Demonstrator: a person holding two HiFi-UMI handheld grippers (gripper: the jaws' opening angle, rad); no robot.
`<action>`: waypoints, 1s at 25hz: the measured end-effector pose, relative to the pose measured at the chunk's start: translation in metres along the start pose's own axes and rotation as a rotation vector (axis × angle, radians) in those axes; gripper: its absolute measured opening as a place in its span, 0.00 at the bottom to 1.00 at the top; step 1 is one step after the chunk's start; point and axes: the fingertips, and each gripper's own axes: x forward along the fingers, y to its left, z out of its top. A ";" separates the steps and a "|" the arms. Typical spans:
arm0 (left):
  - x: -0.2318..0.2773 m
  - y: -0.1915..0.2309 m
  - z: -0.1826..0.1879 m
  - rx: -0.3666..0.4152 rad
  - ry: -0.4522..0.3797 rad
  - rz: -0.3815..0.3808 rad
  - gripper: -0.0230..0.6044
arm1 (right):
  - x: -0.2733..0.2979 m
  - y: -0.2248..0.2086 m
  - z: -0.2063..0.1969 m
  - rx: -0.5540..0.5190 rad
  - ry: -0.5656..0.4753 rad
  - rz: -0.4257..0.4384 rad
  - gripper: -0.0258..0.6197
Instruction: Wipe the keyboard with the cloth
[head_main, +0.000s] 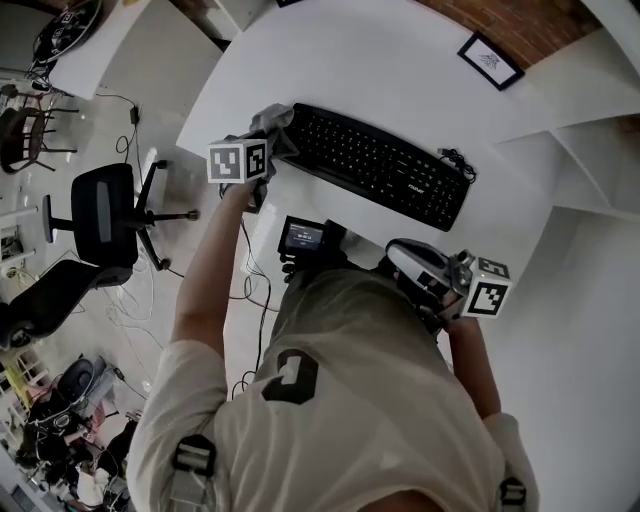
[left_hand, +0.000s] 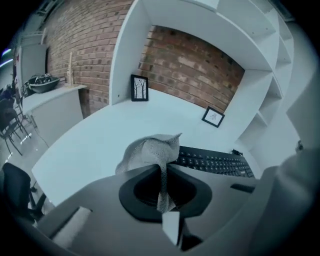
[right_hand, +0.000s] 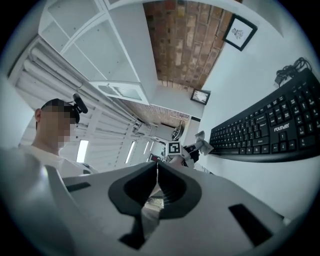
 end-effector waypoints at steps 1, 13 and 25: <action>0.007 0.004 0.003 0.017 0.014 -0.002 0.05 | 0.005 -0.001 0.000 0.002 0.002 -0.006 0.05; 0.037 0.000 0.003 -0.028 0.035 -0.090 0.05 | -0.001 -0.001 0.012 -0.030 -0.086 -0.088 0.05; 0.044 -0.044 -0.005 -0.030 0.153 -0.181 0.05 | -0.031 0.005 0.016 -0.053 -0.109 -0.086 0.05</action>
